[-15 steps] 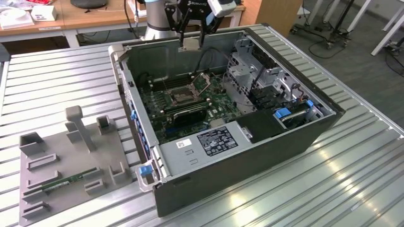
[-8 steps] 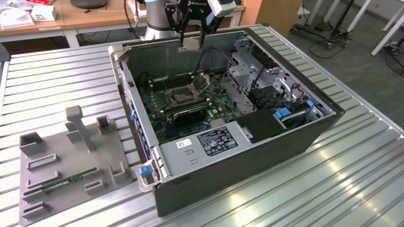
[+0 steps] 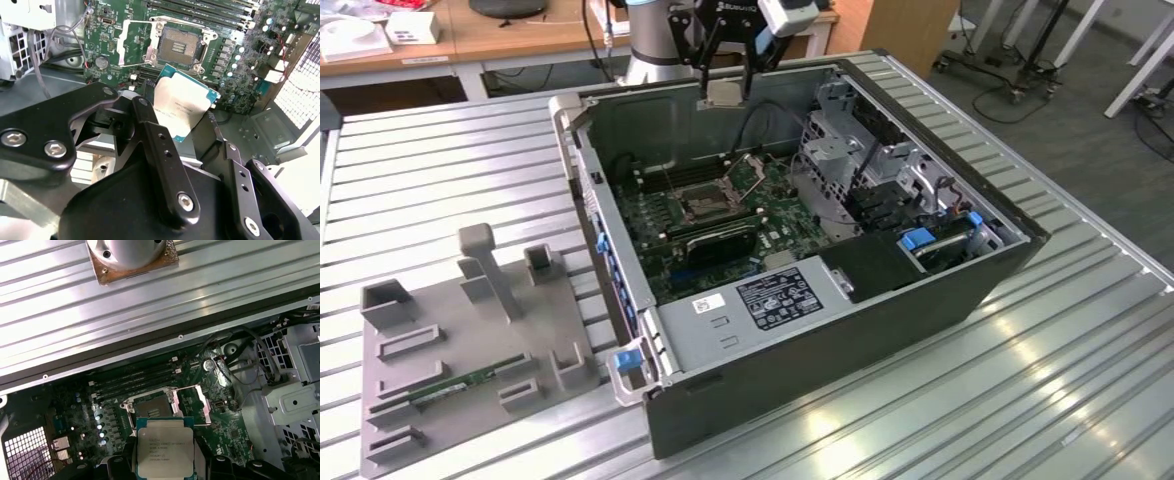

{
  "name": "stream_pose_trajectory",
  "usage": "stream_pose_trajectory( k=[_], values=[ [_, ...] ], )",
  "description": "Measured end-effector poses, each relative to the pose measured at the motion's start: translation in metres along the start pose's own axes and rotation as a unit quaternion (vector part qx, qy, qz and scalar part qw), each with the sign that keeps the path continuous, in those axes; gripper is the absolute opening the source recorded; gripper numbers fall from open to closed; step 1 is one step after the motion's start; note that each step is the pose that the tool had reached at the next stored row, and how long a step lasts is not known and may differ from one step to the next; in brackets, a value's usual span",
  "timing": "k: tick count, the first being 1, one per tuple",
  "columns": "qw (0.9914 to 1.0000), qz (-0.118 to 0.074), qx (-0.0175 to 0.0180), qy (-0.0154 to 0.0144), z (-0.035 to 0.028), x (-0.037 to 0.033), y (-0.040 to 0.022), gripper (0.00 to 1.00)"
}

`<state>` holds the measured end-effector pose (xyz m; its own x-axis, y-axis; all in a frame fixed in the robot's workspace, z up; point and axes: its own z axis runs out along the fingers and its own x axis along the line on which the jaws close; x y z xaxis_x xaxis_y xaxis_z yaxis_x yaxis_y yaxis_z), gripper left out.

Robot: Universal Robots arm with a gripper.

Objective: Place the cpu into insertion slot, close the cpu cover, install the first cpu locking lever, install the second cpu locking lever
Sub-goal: 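Place the cpu into insertion slot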

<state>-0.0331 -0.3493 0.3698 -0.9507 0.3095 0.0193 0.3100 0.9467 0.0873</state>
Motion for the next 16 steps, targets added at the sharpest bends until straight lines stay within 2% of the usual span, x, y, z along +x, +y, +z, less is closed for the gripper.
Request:
stream_pose_trajectory(
  k=[3, 7, 16],
  values=[
    [0.99982, 0.019, -0.0005, -0.0017, 0.0005, 0.0, 0.0, 0.54],
    [0.99897, 0.045, -0.0009, -0.004, 0.001, 0.0, -0.0001, 0.54],
    [0.99881, 0.049, -0.001, -0.0043, 0.0011, 0.0, -0.0001, 0.54]
  ],
)
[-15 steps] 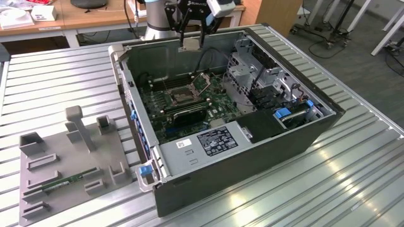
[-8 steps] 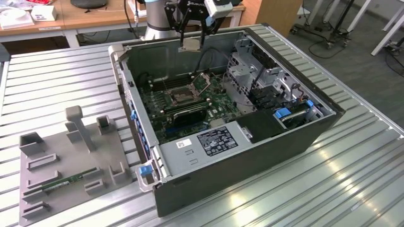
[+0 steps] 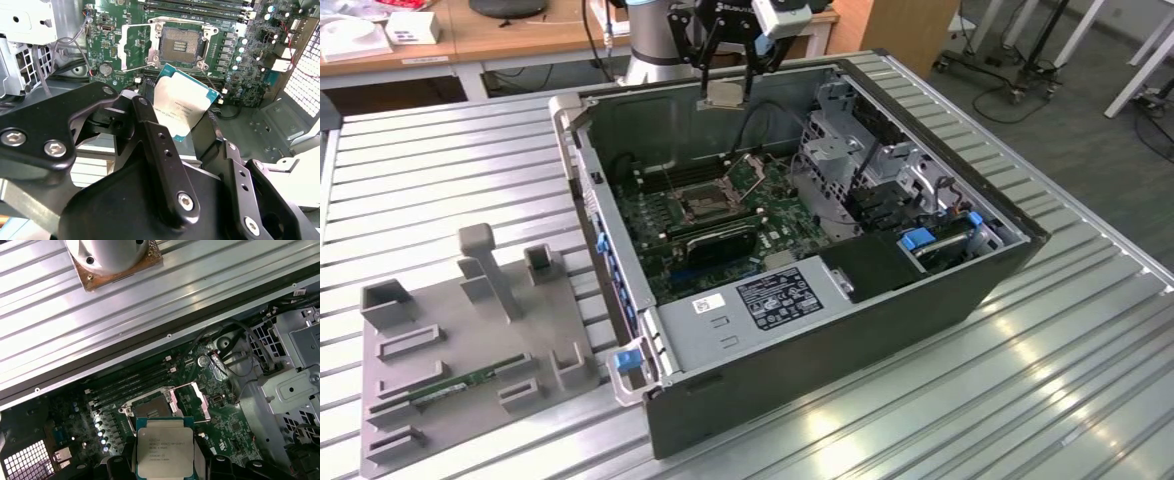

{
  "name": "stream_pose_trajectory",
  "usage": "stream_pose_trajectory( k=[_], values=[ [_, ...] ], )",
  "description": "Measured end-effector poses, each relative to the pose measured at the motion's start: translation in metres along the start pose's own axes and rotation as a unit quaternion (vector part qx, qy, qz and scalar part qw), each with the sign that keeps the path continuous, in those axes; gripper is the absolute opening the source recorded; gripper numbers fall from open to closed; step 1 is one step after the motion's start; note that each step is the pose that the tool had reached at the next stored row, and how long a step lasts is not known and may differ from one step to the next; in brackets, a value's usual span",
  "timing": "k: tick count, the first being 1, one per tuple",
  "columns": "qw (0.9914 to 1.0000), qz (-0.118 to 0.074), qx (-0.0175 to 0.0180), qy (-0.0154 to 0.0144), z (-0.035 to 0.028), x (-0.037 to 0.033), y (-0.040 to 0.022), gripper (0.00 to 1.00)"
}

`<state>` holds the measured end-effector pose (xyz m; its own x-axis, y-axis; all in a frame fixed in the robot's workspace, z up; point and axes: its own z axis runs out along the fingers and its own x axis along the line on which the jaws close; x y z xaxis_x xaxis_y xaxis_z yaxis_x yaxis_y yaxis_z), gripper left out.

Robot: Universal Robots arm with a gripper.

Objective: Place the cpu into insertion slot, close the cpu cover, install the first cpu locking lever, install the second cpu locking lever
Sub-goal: 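Place the cpu into insertion slot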

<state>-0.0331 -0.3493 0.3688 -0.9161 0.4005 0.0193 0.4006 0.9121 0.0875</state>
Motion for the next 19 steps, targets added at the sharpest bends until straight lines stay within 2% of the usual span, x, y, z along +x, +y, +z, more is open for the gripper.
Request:
stream_pose_trajectory(
  k=[19],
  values=[
    [0.99993, 0.012, -0.0003, -0.0011, 0.0001, 0.0, 0.0, 0.54]
  ],
)
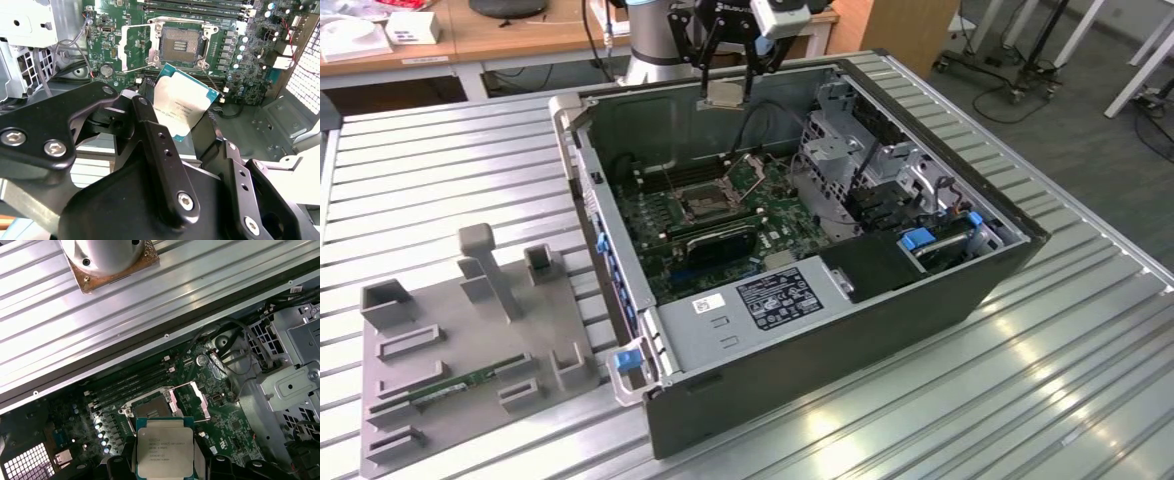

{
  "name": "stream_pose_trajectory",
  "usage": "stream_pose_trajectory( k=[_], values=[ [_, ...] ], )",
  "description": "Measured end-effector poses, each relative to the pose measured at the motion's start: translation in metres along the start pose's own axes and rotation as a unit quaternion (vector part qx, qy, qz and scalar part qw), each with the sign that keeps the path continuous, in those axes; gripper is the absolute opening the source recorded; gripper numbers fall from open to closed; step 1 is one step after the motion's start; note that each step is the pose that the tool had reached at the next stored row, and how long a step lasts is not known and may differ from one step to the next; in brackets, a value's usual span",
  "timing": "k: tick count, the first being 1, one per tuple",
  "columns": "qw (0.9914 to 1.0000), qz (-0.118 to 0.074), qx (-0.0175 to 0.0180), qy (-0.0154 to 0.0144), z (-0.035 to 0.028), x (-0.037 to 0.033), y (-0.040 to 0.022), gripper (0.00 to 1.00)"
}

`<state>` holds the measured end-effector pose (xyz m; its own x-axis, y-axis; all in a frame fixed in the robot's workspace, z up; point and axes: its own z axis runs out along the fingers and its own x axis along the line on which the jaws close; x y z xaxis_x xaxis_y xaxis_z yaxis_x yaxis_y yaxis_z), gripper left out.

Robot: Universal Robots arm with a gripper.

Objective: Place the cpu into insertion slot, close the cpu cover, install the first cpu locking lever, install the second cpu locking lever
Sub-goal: 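Place the cpu into insertion slot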

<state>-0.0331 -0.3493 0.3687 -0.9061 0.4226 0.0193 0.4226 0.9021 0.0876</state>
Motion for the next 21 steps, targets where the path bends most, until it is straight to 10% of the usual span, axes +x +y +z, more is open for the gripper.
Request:
stream_pose_trajectory(
  k=[21],
  values=[
    [0.99993, 0.012, -0.0002, -0.001, 0.0, 0.0, 0.0, 0.54]
  ],
)
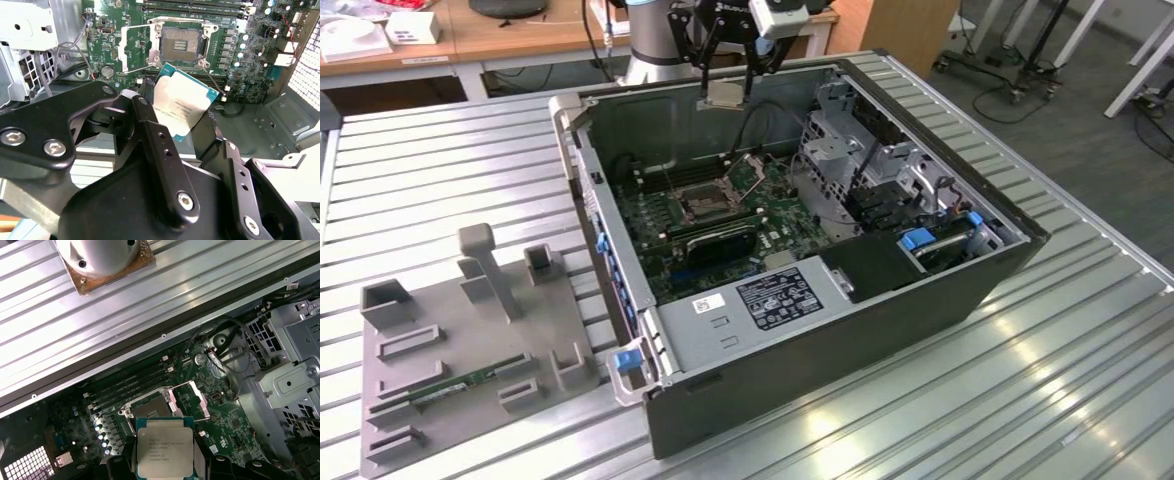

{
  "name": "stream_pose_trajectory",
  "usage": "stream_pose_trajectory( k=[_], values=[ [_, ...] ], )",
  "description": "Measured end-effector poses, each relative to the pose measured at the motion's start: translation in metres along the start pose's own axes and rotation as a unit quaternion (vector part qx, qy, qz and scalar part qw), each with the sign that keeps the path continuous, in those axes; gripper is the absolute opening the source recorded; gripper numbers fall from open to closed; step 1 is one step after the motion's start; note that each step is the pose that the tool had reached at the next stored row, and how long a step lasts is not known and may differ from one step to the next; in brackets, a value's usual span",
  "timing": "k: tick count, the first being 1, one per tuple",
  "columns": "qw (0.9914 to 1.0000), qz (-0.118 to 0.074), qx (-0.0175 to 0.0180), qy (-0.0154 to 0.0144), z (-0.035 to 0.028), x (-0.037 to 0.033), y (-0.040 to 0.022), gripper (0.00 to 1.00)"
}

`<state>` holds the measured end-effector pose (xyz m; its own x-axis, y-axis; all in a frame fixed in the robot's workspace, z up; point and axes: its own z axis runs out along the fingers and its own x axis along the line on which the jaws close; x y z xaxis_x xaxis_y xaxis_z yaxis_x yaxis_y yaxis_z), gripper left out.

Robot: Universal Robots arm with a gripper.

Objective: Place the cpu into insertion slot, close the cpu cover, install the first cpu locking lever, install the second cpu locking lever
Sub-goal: 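Place the cpu into insertion slot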

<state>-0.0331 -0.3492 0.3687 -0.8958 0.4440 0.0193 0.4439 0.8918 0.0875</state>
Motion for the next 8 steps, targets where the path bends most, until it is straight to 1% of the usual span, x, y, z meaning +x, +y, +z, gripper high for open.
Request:
stream_pose_trajectory(
  k=[4, 8],
  values=[
    [0.99999, 0.003, -0.0001, -0.0003, 0.0, 0.0, 0.0, 0.54],
    [0.99985, 0.017, -0.0004, -0.0015, 0.0001, 0.0, 0.0, 0.54]
  ],
)
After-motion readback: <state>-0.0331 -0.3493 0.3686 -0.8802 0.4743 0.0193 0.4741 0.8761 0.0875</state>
